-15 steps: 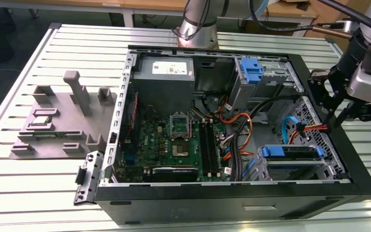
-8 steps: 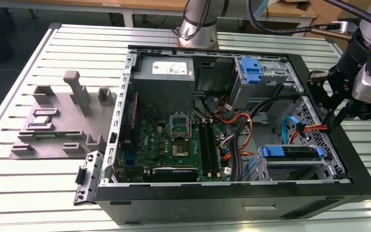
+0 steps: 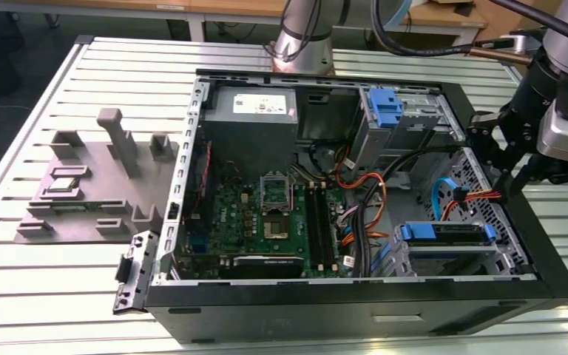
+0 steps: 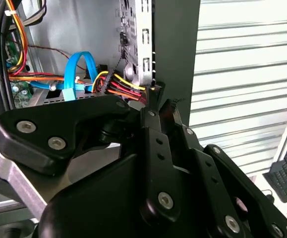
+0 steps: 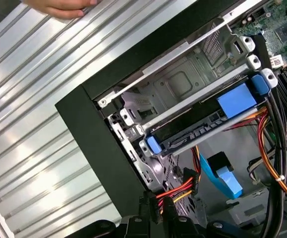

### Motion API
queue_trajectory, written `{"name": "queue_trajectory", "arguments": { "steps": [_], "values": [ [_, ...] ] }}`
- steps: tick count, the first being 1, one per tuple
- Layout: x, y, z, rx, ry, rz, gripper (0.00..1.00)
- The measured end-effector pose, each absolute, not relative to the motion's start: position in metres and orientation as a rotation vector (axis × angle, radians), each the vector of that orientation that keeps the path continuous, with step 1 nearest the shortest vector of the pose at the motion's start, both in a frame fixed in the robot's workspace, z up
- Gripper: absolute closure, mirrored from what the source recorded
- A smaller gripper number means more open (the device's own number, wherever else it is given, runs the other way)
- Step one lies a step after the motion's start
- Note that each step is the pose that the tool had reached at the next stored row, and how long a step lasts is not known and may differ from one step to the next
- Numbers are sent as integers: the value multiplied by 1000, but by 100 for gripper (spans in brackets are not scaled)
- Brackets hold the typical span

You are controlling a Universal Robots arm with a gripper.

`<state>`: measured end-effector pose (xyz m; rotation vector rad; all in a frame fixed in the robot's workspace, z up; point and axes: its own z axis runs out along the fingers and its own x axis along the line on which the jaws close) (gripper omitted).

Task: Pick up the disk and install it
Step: 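Insert the first disk wire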

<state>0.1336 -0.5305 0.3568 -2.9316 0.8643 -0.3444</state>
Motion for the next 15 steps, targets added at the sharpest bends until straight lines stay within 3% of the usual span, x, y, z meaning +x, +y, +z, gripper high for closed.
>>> {"name": "queue_trajectory", "arguments": {
  "steps": [15],
  "values": [
    [129,-526,352,-2975,822,-416,75]
  ]
}}
